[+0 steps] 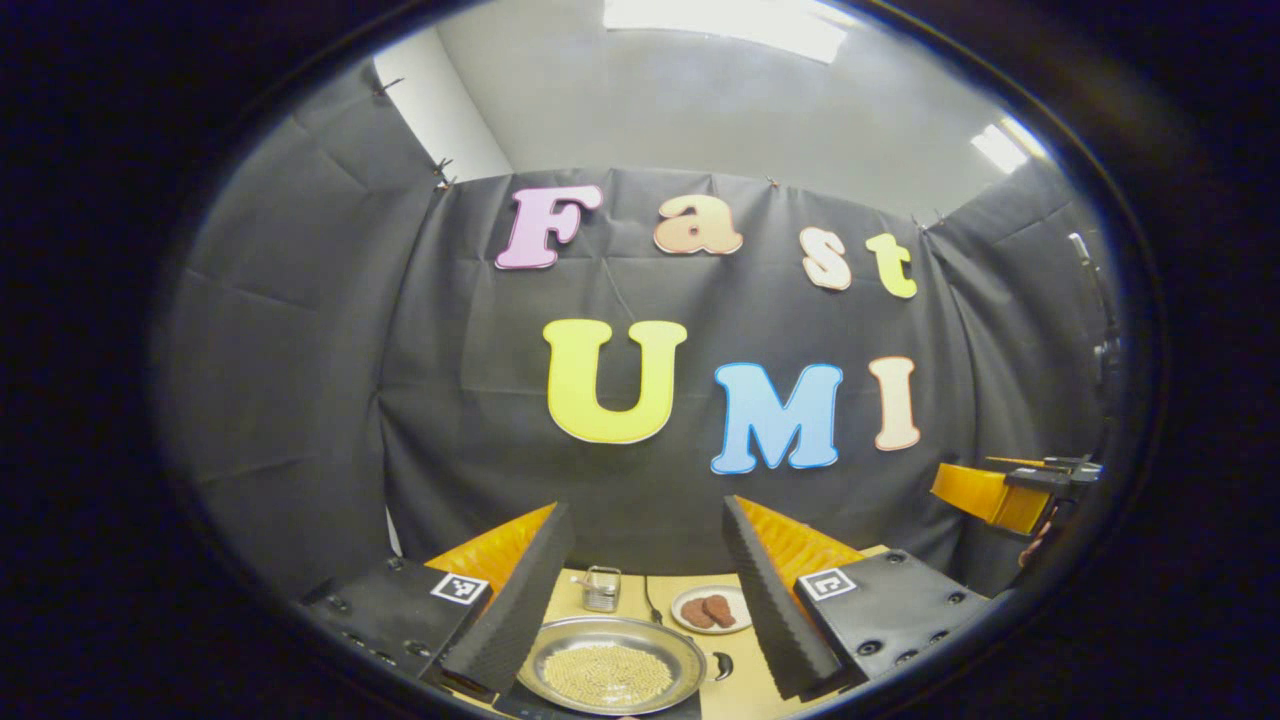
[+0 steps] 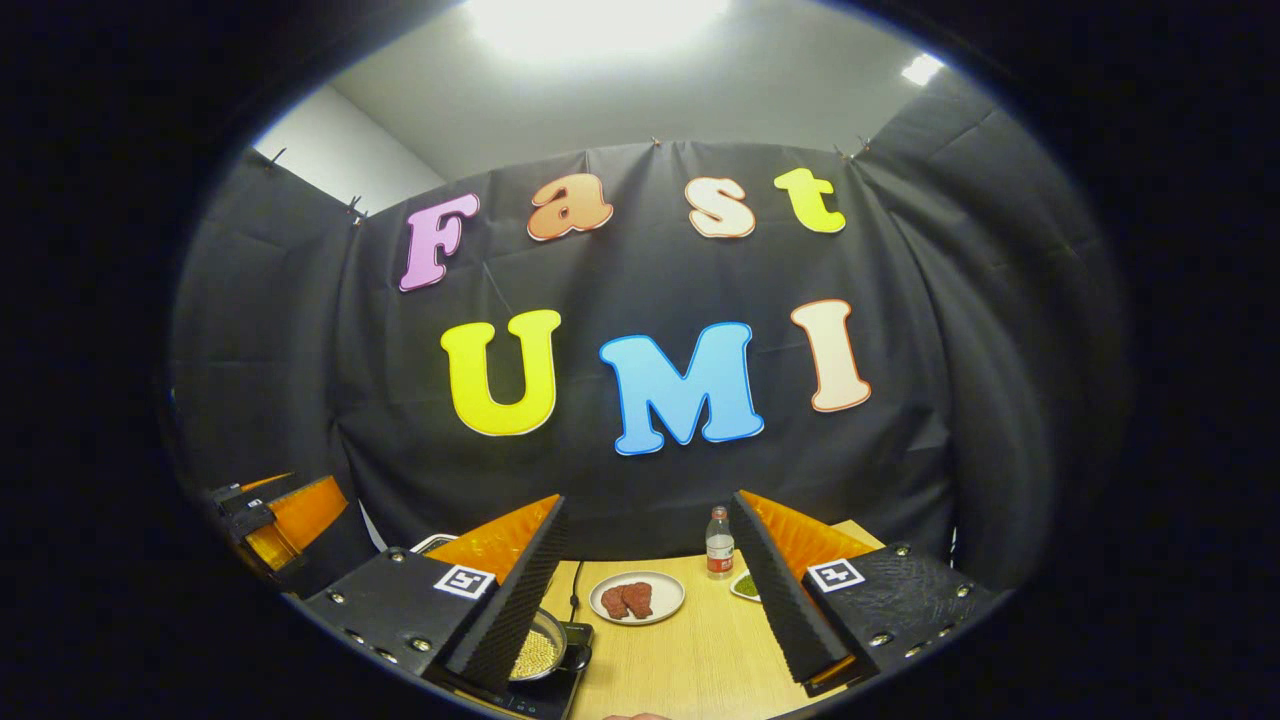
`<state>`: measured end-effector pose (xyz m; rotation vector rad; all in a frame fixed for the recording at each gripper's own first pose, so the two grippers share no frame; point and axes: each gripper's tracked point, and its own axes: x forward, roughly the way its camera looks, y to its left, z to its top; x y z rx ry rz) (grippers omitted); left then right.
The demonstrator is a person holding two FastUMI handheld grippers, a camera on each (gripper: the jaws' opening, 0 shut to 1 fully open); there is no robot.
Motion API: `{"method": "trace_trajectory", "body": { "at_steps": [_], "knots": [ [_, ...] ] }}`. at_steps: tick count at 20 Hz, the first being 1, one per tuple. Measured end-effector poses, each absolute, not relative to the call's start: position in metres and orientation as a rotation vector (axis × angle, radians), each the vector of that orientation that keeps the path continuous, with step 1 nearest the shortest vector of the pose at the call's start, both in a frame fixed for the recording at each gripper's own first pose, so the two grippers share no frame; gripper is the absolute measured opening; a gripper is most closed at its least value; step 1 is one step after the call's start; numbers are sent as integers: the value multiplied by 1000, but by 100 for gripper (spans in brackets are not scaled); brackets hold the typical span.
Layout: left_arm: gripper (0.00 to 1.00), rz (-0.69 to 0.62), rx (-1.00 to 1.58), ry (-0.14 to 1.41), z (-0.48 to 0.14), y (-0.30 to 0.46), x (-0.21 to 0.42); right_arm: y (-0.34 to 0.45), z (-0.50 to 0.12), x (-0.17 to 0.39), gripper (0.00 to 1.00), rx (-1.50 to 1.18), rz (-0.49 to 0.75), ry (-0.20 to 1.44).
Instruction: First push the handle of the pot to place it horizontally, then grasp the pot with both hands and set it on the induction cooktop.
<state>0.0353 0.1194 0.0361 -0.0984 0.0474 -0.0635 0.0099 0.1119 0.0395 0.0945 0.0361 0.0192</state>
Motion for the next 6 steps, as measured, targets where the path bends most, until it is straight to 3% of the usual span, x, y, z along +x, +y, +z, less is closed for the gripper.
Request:
{"method": "trace_trajectory", "body": {
  "at_steps": [6],
  "knots": [
    [97,-103,-107,45,36,118,31,103,41,-1,98,75,-2,37]
  ]
}}
